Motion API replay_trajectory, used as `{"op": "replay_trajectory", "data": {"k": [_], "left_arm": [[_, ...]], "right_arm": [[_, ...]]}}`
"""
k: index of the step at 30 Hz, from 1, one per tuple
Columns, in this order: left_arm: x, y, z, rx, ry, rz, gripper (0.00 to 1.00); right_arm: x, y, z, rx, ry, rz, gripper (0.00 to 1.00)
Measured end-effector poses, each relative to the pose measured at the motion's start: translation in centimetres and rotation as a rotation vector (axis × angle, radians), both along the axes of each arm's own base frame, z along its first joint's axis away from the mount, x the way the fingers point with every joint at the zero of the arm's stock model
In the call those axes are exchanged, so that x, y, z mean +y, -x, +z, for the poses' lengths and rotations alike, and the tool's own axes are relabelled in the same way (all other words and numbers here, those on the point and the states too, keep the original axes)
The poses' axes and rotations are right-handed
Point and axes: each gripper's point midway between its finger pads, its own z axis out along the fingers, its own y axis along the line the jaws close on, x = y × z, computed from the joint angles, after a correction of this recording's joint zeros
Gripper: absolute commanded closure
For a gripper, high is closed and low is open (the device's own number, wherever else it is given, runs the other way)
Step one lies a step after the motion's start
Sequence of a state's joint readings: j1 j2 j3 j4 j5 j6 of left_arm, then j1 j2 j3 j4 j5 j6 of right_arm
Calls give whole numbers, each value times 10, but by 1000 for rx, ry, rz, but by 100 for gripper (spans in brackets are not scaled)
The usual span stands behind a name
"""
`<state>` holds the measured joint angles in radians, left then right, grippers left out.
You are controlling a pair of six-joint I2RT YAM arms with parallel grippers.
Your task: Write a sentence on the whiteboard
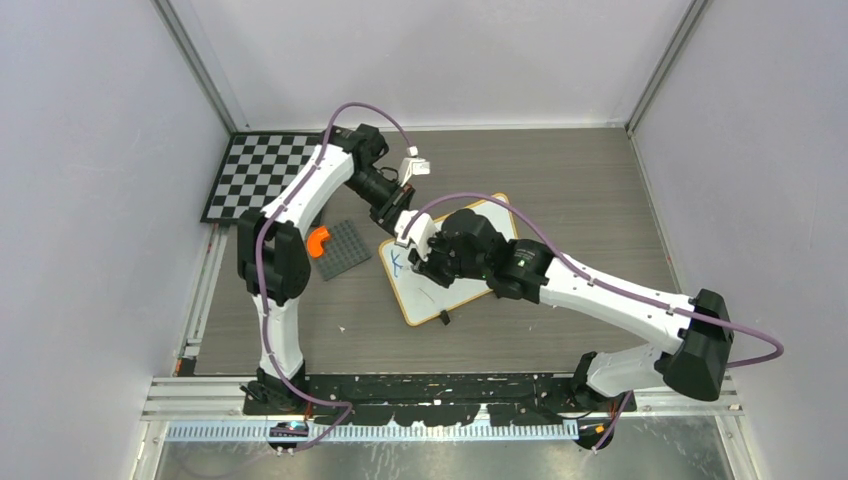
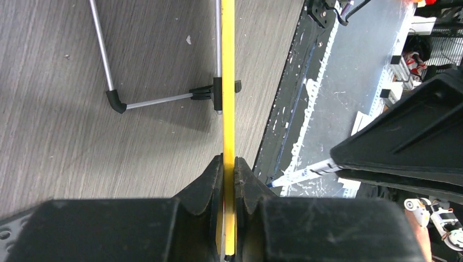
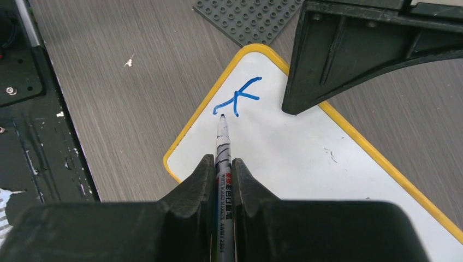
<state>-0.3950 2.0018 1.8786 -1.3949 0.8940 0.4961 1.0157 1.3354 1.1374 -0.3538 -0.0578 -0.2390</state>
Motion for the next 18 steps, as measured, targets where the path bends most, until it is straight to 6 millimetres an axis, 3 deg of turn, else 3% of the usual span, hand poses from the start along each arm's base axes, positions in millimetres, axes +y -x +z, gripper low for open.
{"op": "replay_trajectory", "data": {"k": [7, 18], "left_arm": [[-1, 0, 0, 4, -20, -33, 100], [-3, 4, 1, -6, -20, -44, 100]], "right_arm": [[-9, -4, 11, -54, -5, -17, 100], [-9, -18, -1, -87, 22, -66, 100]]}}
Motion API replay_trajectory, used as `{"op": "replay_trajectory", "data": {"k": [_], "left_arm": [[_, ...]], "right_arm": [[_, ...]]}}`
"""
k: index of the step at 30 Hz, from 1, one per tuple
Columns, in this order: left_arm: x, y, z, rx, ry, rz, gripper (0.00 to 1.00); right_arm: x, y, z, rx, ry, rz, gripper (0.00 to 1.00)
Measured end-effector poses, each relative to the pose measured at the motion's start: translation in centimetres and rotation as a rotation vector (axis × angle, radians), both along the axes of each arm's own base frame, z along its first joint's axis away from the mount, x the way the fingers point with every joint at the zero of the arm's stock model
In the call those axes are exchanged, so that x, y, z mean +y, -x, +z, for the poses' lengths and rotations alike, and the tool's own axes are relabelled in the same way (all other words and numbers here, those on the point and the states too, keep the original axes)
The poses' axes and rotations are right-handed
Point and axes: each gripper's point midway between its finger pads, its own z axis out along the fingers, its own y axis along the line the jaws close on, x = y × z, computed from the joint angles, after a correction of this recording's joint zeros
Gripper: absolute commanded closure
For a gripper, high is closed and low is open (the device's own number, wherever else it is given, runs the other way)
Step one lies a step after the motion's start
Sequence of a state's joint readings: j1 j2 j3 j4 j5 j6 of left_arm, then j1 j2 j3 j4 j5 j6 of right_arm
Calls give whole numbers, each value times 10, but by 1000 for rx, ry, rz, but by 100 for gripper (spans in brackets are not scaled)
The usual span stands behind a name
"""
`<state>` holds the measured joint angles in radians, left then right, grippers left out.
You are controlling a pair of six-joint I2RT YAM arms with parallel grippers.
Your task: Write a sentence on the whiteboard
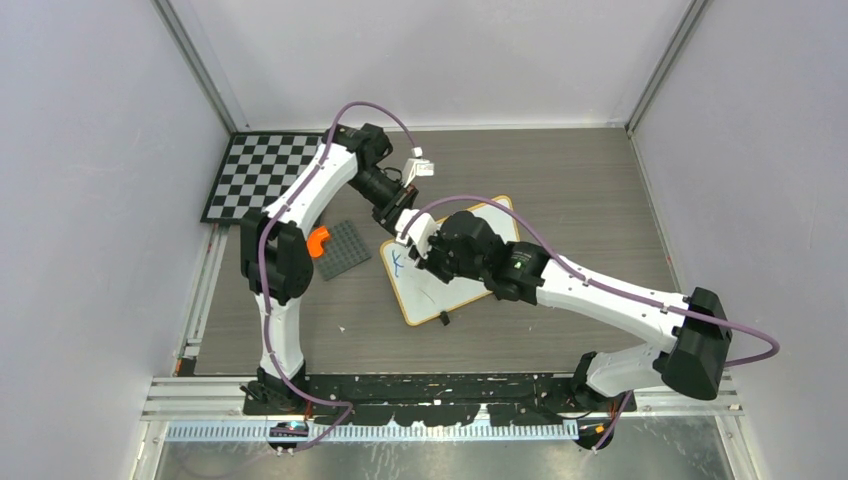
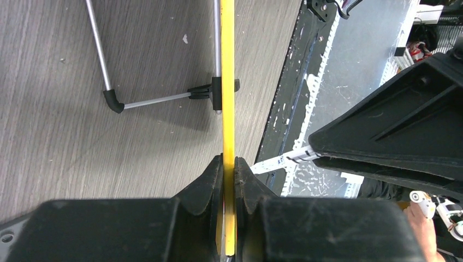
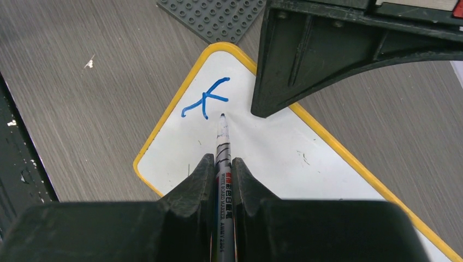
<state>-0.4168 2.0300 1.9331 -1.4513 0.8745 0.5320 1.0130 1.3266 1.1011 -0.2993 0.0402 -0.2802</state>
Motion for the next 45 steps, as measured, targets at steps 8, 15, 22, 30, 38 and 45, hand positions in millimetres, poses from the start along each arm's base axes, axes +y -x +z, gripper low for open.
{"op": "replay_trajectory", "data": {"k": [8, 15, 22, 30, 38, 45], "left_arm": [[-2, -1, 0, -11, 4, -5, 100], [-2, -2, -1, -20, -2, -6, 100], [-1, -4, -3, -32, -8, -7, 100], [-1, -4, -3, -37, -12, -8, 100], [-2, -4, -3, -36, -12, -10, 100], [-3, -1, -2, -33, -13, -15, 100]], "right_arm": [[4, -2, -8, 11, 10, -2, 100], [6, -6, -10, 0, 7, -11, 100], [6, -6, -14, -3, 3, -12, 100], [4, 5, -30, 23, 23, 16, 100], [4, 9, -32, 30, 32, 23, 100], [8, 6, -14, 17, 9, 18, 100]]}}
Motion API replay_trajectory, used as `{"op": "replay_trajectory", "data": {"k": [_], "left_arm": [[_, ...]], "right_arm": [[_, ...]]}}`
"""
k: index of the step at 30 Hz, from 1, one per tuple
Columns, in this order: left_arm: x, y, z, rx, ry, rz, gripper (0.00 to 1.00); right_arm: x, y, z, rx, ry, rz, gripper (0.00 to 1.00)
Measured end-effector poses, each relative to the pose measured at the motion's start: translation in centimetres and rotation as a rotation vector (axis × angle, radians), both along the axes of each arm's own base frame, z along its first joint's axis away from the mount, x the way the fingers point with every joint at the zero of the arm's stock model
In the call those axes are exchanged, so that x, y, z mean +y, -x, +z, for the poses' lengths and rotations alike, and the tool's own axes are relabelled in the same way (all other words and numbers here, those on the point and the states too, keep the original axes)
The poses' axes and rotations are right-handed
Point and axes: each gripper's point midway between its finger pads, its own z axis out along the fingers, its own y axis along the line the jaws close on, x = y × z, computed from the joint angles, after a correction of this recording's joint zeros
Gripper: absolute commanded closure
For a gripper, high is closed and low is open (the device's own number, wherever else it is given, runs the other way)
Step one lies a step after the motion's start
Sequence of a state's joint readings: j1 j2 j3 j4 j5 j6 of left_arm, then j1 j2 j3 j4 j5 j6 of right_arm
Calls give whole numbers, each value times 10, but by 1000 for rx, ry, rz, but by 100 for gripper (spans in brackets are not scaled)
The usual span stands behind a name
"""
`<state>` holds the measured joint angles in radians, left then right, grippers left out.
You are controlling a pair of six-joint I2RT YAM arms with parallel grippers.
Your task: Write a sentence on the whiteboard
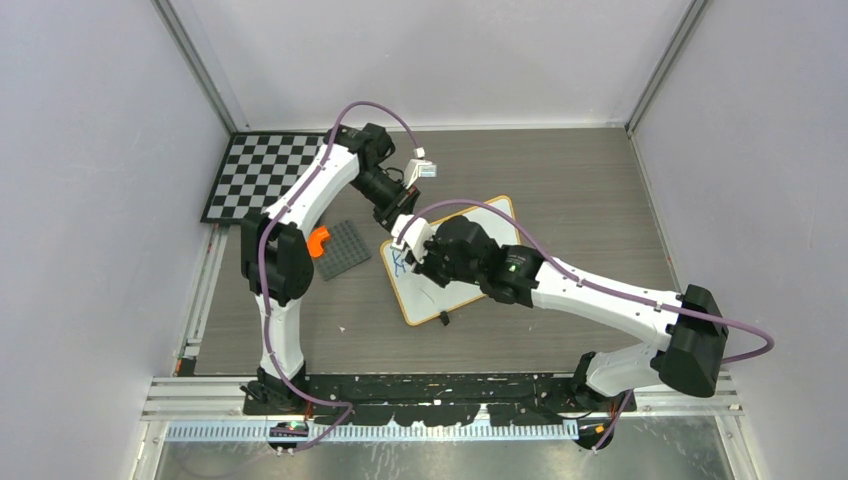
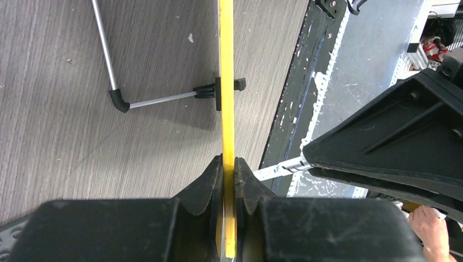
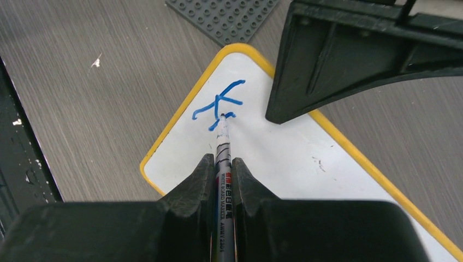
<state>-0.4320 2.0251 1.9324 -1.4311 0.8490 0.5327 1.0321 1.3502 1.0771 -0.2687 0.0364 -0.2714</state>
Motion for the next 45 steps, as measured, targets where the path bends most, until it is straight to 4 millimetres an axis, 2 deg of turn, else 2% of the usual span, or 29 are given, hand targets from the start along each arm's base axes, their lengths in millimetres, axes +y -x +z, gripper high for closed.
{"op": "replay_trajectory", "data": {"k": [3, 18, 36, 42, 45], "left_arm": [[0, 0, 0, -1, 0, -1, 100], [0, 1, 0, 0, 0, -2, 100], [0, 1, -1, 0, -3, -3, 100], [-1, 2, 0, -2, -2, -4, 100], [-1, 2, 0, -2, -2, -5, 100]], "right_arm": [[1, -2, 6, -9, -10, -7, 100], [-6, -11, 8, -42, 7, -60, 100], [-5, -10, 9, -31, 6, -43, 100], [-12, -5, 23, -38, -22, -35, 100], [-12, -6, 24, -40, -24, -35, 100]]}}
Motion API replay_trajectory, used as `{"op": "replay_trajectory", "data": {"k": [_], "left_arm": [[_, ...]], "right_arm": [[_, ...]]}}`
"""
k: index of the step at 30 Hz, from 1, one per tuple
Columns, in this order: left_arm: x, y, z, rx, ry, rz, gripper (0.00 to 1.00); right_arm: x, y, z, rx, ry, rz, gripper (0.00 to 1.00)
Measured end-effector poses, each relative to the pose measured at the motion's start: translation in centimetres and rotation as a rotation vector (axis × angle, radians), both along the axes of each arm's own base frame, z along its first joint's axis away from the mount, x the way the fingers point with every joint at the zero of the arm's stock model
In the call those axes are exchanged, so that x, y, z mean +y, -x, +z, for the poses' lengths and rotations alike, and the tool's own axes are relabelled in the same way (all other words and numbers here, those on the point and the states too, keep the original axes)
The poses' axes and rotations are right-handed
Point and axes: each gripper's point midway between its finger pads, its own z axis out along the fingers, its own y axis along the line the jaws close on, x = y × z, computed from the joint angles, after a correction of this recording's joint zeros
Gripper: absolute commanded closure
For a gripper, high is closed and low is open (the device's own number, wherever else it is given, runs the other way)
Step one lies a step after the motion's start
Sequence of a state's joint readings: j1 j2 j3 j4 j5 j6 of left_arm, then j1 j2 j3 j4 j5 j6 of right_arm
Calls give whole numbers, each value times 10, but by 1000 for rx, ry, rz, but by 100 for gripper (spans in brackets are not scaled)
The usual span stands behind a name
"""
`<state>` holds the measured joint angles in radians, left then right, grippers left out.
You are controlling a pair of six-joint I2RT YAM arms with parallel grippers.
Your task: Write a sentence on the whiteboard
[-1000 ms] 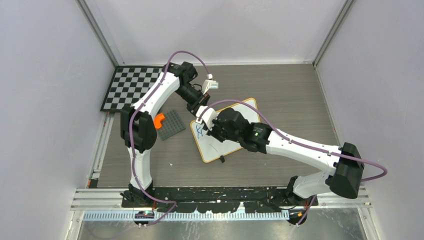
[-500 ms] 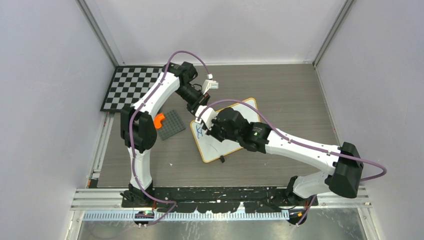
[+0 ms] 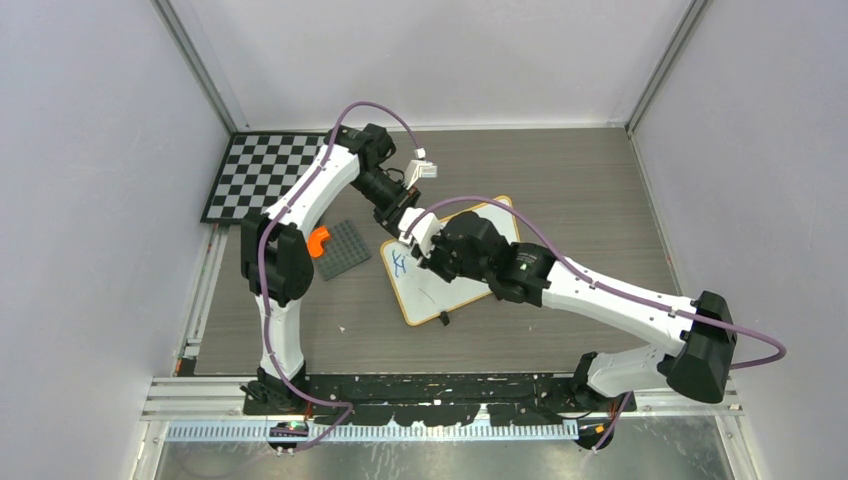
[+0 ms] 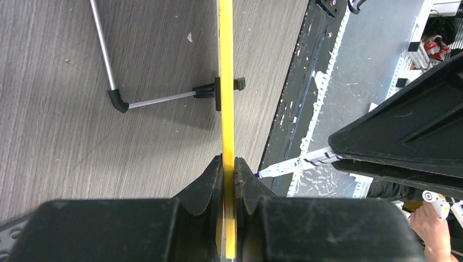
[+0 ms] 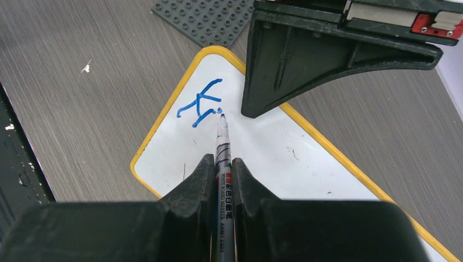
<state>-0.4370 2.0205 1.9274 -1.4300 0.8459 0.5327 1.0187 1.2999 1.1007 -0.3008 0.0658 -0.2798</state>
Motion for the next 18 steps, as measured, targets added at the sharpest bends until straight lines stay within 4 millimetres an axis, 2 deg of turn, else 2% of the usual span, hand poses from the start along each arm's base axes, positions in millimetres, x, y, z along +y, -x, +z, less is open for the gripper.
{"op": "replay_trajectory", "data": {"k": [9, 18], "left_arm": [[0, 0, 0, -1, 0, -1, 100], [0, -1, -1, -11, 0, -3, 100]], "right_arm": [[3, -4, -17, 15, 43, -2, 100], [3, -3, -26, 21, 52, -1, 100]]}}
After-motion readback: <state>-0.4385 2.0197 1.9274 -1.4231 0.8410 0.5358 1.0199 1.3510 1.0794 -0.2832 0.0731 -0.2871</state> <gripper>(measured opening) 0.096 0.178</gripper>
